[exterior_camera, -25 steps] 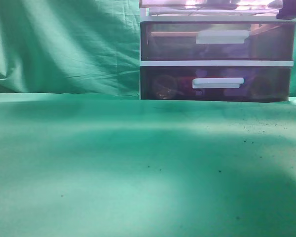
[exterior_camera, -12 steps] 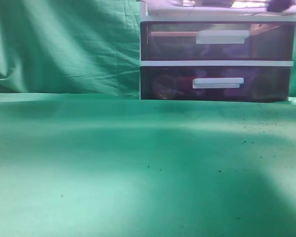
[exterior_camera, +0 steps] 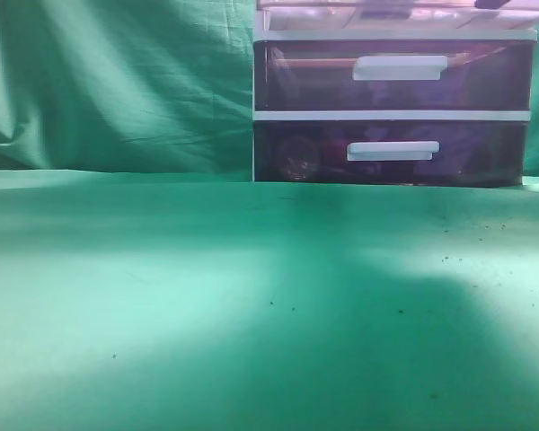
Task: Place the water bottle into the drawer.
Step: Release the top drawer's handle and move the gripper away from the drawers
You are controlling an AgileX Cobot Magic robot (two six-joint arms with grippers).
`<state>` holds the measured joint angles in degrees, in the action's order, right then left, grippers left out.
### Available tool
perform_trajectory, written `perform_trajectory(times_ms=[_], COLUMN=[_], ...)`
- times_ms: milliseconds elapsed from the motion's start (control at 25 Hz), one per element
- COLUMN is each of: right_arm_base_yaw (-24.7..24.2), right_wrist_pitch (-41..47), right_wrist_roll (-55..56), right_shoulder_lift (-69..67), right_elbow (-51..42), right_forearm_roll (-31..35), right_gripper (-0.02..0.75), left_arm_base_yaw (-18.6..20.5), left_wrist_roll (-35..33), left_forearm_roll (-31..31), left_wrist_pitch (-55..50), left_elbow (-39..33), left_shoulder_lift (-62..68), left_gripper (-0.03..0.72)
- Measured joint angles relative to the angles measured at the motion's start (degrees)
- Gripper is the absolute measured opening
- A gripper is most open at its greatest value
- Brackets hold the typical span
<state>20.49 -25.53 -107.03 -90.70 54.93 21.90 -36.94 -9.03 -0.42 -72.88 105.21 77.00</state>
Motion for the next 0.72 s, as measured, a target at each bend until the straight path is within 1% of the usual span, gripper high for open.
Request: perform_trajectory(times_ms=[120,240,360,440,520,720], right_arm_base_yaw=[-0.29,-0.38,-0.38,-0.38,-0.38,-0.38], right_wrist_pitch=[0.14,-0.15,-1.21,-2.62,-3.57,-5.27], right_wrist_roll=[1.70,2.17,2.30,2.41,2.50,2.77], right_shoulder_lift=[-3.38,-6.45,-8.98,-9.92,-10.92,-11.70], right_elbow=[3.58,6.95,9.35,9.75,10.15,10.25], right_forearm_roll=[-0.94,-1.18,-1.22,-1.62,-2.18,-2.89], right_gripper=[0.112,0.112,0.112,0.112,0.112,0.112], left_arm_base_yaw=[0.00,0.00,0.00,0.00,0.00,0.00], left_wrist_roll=[0.39,2.93,5.39,6.04,6.18,6.18], left_forearm_roll=[-2.83,-4.02,-4.71,-5.34,-5.55,-5.60], left_wrist_pitch=[1.99,5.17,8.05,9.44,10.27,10.47], left_elbow=[-10.48,-20.21,-27.36,-30.51,-32.07,-32.62], left_shoulder_lift=[-6.26,-12.16,-17.67,-20.98,-23.27,-25.45], left_gripper=[0.069,0.069,0.069,0.069,0.069,0.069])
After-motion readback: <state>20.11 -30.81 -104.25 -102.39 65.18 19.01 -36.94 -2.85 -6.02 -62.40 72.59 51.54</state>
